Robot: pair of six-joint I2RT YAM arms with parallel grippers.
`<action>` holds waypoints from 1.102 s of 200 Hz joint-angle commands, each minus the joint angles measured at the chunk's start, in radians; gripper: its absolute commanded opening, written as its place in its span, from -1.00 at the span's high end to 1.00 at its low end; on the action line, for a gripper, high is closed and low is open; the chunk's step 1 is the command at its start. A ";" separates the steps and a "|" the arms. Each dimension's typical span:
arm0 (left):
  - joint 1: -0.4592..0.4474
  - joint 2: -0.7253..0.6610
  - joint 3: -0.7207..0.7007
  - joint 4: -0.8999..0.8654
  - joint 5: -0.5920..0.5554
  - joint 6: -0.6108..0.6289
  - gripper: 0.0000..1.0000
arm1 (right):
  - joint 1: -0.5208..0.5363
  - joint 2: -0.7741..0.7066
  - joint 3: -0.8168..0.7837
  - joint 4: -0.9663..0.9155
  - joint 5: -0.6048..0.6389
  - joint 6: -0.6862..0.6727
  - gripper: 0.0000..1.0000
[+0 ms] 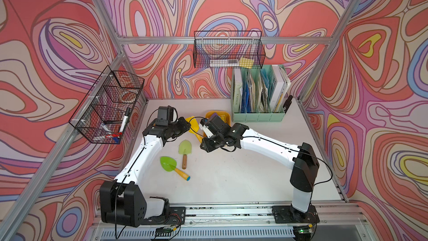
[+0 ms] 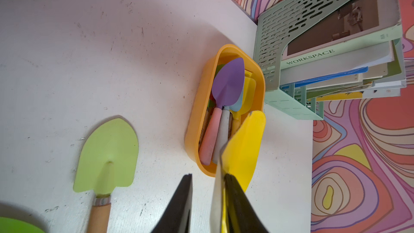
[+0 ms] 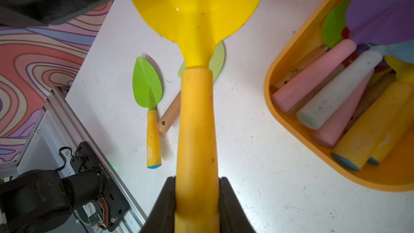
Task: Put the shovel into the storage box
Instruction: Pick up the shovel from the center of the board.
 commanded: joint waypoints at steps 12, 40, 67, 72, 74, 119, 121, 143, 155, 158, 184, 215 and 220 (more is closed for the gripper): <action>0.009 0.003 -0.011 0.041 -0.001 -0.010 0.63 | 0.002 -0.033 0.021 0.023 -0.011 0.006 1.00; 0.009 0.001 -0.010 0.030 -0.011 -0.002 0.72 | 0.002 -0.026 0.025 0.023 -0.013 0.008 1.00; 0.009 0.013 -0.012 0.027 -0.014 0.003 0.80 | 0.002 -0.024 0.028 0.022 -0.013 0.013 1.00; 0.009 0.016 -0.014 0.029 -0.015 0.002 0.81 | 0.002 -0.024 0.031 0.021 -0.013 0.013 1.00; 0.009 0.018 -0.014 0.029 -0.014 0.003 0.81 | 0.002 -0.024 0.031 0.020 -0.013 0.016 1.00; 0.009 0.045 -0.024 0.065 -0.002 -0.001 0.83 | 0.002 -0.026 0.048 0.016 -0.014 0.029 0.96; 0.008 0.047 -0.024 0.066 0.000 -0.001 0.83 | 0.002 -0.028 0.048 0.016 -0.014 0.030 0.92; 0.010 0.066 -0.019 0.091 0.022 0.002 0.83 | 0.001 -0.036 0.051 0.013 -0.010 0.035 0.49; 0.009 0.080 -0.011 0.103 0.037 0.006 0.83 | 0.002 -0.043 0.053 0.008 -0.001 0.035 0.38; 0.009 0.082 -0.008 0.107 0.042 0.008 0.83 | 0.003 -0.046 0.053 0.007 0.002 0.036 0.36; 0.009 0.117 0.026 0.129 0.099 0.032 0.82 | -0.001 -0.078 0.046 -0.012 0.029 0.038 0.23; 0.007 0.189 0.103 0.131 0.175 0.082 0.82 | -0.011 -0.152 0.007 -0.018 0.062 0.054 0.17; 0.008 0.203 0.116 0.133 0.186 0.091 0.82 | -0.013 -0.162 0.000 -0.019 0.068 0.058 0.17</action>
